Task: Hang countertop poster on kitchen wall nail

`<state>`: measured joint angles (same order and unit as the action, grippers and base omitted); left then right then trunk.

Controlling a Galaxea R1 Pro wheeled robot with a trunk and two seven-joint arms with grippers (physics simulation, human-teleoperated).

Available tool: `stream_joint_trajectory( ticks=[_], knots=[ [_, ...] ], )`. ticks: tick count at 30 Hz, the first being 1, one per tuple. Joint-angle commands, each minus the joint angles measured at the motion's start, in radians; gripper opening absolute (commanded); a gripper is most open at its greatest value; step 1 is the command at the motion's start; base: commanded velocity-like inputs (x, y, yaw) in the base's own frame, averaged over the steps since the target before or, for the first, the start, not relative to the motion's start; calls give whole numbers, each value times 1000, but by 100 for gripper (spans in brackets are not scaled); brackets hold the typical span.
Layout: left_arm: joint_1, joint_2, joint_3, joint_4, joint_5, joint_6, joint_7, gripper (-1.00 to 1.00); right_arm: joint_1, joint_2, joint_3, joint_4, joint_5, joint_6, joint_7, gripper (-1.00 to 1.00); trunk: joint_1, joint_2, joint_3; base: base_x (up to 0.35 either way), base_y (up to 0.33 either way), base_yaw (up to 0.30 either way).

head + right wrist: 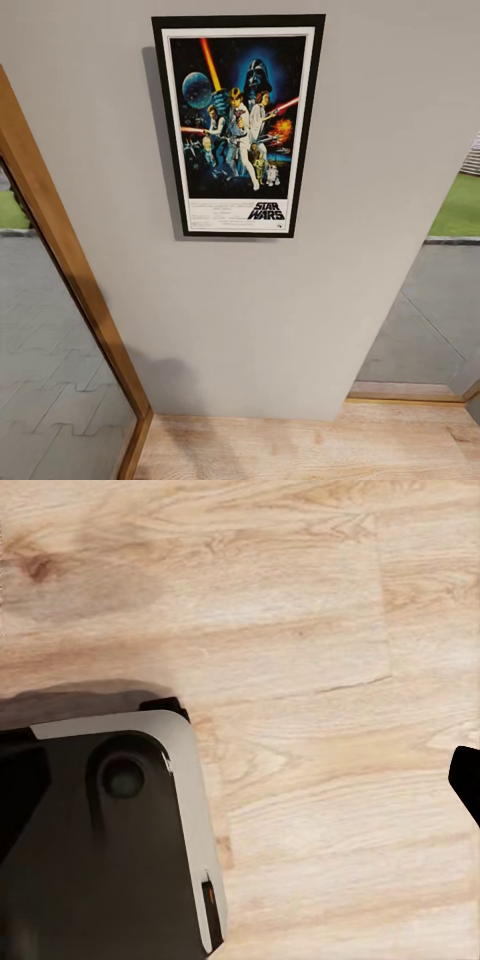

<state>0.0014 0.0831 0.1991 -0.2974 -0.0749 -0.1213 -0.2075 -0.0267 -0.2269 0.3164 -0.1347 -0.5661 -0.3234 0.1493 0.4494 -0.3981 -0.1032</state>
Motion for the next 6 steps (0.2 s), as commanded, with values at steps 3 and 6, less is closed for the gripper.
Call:
stream_joint_trajectory(
  ticks=[3, 6],
  knots=[
    [0, -1, 8, -1, -9, -1, -6, 100, -1, 0, 6, 1, -11, -3, 6, 100, 1, -2, -2, 0, 0, 0],
    [0, -1, 8, 0, -9, -1, -6, 100, -1, 0, 6, 1, -11, -3, 6, 100, 1, -2, -2, 0, 0, 0]
  ],
)
